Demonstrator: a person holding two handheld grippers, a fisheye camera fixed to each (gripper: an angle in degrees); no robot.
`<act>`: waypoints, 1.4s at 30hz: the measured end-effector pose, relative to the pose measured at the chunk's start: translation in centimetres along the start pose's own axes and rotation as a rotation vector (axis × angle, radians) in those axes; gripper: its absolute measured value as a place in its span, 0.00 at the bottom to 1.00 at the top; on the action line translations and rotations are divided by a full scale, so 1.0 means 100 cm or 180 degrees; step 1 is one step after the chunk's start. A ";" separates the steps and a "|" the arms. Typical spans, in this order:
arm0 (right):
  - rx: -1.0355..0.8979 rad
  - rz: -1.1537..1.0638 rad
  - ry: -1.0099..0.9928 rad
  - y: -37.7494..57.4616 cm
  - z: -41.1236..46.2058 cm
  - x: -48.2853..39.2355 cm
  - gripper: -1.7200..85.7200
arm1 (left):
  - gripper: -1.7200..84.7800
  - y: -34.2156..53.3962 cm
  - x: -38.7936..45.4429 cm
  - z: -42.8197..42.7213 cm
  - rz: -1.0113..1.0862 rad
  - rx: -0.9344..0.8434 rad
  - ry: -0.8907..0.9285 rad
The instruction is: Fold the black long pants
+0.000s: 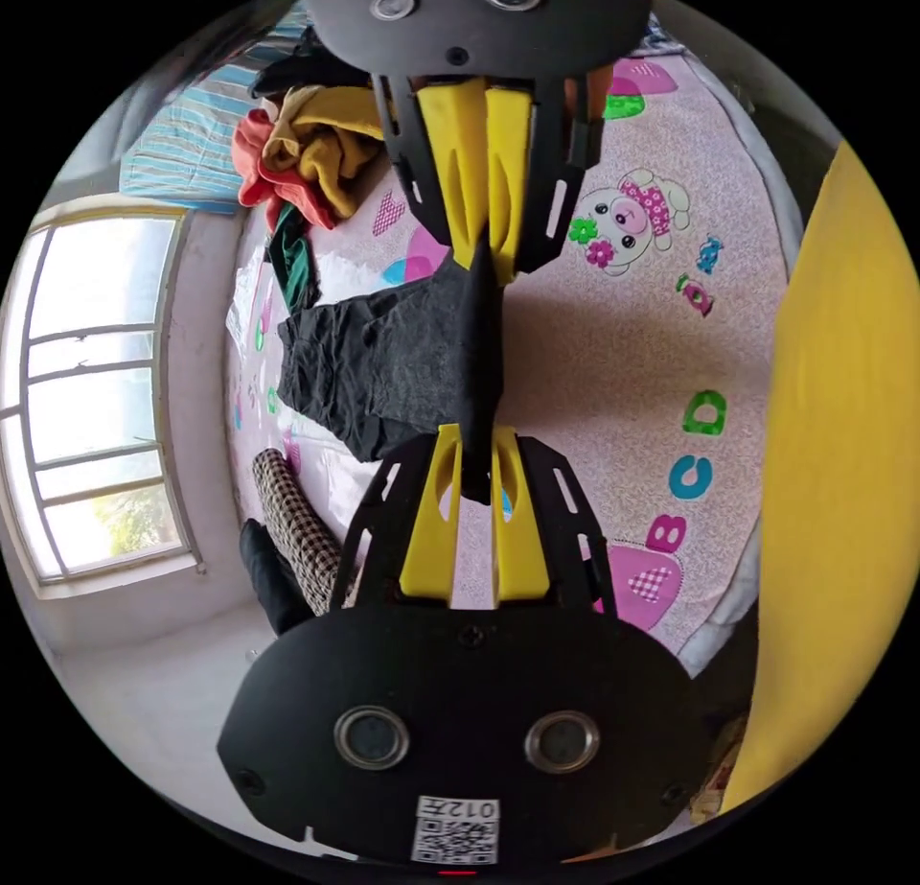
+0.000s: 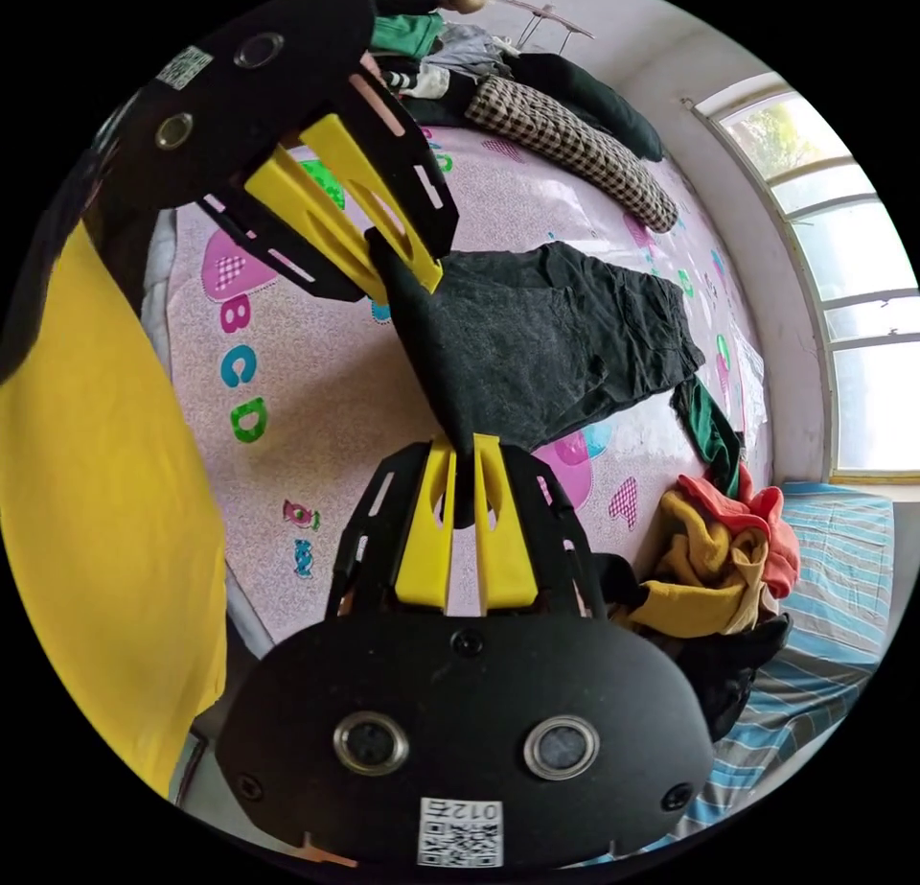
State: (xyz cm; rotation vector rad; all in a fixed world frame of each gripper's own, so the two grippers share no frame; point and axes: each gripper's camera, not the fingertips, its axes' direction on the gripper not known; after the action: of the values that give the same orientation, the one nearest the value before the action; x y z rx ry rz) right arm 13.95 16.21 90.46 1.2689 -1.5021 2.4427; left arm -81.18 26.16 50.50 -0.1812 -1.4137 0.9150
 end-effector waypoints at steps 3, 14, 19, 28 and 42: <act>0.0021 -0.0061 -0.0054 0.002 -0.029 -0.007 0.05 | 0.08 0.014 -0.006 -0.032 -0.0013 0.0054 0.0137; 0.0023 -0.0239 -0.0543 0.016 -0.128 -0.045 0.04 | 0.06 0.067 -0.012 -0.139 0.0344 0.0234 0.0693; 0.0083 -0.0122 -0.0925 0.020 -0.145 -0.036 0.04 | 0.06 0.109 -0.075 -0.163 0.0410 0.0460 0.1348; 0.0106 -0.0067 -0.1043 0.022 -0.161 -0.006 0.04 | 0.03 0.165 -0.261 -0.078 -0.0324 0.1505 0.3198; 0.0082 0.0033 -0.1192 0.015 -0.170 0.094 0.04 | 0.02 0.065 -0.273 0.120 -0.1075 0.0465 0.3764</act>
State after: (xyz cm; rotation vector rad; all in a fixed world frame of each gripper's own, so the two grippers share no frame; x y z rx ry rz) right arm -3.65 24.55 91.63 1.8084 -1.5511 2.3309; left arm -91.74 8.34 28.14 -0.2948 -0.2582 0.4531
